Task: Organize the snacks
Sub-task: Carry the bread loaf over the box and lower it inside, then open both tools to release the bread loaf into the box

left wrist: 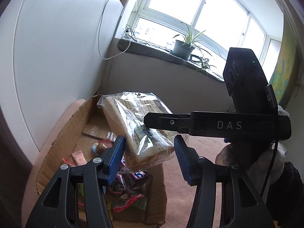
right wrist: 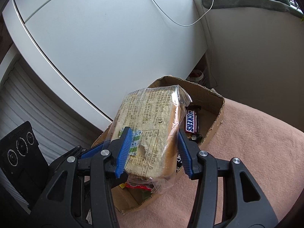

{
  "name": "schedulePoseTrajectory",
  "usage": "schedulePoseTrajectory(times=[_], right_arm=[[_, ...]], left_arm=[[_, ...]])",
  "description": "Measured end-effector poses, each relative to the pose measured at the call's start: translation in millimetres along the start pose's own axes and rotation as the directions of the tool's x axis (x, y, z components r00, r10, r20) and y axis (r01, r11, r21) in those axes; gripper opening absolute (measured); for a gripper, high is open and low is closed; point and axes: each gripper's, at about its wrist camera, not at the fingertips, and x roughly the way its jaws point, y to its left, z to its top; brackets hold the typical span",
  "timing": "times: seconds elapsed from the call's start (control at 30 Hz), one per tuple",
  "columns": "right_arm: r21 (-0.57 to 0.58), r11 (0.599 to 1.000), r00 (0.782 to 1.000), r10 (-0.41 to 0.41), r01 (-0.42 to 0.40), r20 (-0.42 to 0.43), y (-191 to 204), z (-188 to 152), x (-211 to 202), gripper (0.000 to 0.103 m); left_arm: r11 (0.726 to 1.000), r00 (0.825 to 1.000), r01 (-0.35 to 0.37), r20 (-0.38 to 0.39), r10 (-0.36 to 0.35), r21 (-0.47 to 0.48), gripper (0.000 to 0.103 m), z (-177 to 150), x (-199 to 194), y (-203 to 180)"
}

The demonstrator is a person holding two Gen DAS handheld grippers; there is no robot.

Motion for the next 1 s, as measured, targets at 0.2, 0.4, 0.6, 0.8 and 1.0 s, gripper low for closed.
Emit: schedulePoseTrajectory(times=[0.2, 0.4, 0.6, 0.8, 1.0], right_arm=[[-0.032, 0.998, 0.999, -0.05, 0.05, -0.009, 14.0, 0.7, 20.9, 0.054], [-0.024, 0.997, 0.997, -0.078, 0.078, 0.005, 10.3, -0.9, 15.8, 0.059], [-0.038, 0.994, 0.995, -0.097, 0.098, 0.03, 13.4, -3.2, 4.0, 0.065], [-0.049, 0.991, 0.992, -0.119, 0.121, 0.049, 15.3, -9.0, -7.0, 0.066], [-0.056, 0.987, 0.987, -0.145, 0.149, 0.068, 15.9, -17.2, -14.3, 0.075]], left_arm=[[0.999, 0.999, -0.04, -0.006, 0.04, -0.01, 0.052, 4.1, 5.3, 9.5], [0.997, 0.997, -0.077, 0.013, 0.077, 0.015, 0.052, 3.4, -2.1, 6.1], [0.994, 0.994, -0.104, 0.035, 0.103, 0.037, 0.052, 2.3, -9.3, 3.9], [0.989, 0.99, -0.136, 0.036, 0.134, 0.05, 0.052, -7.0, -16.2, 5.4], [0.984, 0.985, -0.169, 0.021, 0.169, 0.047, 0.053, -16.8, -18.3, 8.4]])
